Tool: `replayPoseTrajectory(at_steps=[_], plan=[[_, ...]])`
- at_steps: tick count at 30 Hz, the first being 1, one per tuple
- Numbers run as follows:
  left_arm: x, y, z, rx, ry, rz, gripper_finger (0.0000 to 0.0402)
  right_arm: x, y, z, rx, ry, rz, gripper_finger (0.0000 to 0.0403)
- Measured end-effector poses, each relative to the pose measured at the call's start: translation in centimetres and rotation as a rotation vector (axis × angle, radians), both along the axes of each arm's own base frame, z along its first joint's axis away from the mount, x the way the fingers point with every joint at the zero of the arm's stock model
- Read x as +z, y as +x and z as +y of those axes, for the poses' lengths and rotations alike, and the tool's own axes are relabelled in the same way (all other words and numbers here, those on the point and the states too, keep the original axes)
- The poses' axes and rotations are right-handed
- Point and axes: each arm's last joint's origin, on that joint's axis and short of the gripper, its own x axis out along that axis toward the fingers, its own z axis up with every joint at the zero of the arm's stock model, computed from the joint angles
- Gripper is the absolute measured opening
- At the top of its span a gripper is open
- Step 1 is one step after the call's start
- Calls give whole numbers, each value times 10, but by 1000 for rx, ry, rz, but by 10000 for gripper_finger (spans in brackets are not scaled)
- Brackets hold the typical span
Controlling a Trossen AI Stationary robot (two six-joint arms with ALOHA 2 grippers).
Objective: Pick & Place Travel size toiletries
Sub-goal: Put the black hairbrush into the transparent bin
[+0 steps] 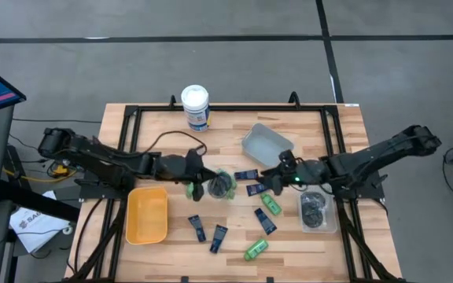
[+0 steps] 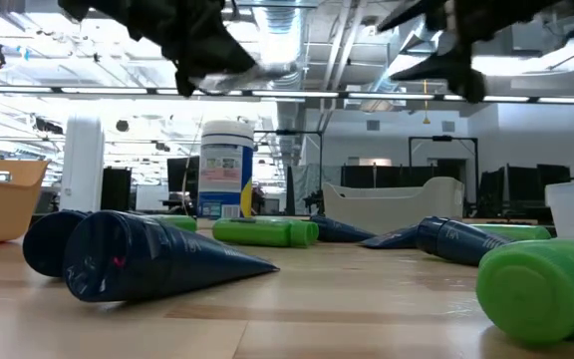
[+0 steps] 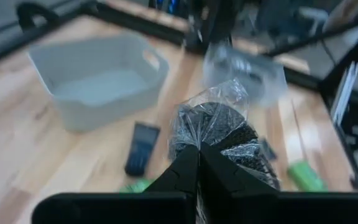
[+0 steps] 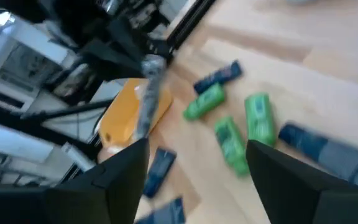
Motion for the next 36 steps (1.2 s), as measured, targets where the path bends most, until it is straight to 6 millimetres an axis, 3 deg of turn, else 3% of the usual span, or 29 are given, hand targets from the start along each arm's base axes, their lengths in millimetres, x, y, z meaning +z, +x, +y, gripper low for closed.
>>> replayPoseTrajectory(at_steps=[8, 19, 24, 36], plan=[[13, -4, 10, 40, -7, -72, 1, -9, 45, -20, 6, -42, -86, 264], [13, -4, 11, 48, 27, -73, 1, 6, 113, -26, 181, -104, -37, 264], [13, -4, 11, 47, 27, -74, 1, 9, 122, -25, 206, -96, 17, 264], [13, -4, 11, 52, 29, -73, 1, 37, 100, -27, 137, -4, 0, 264]])
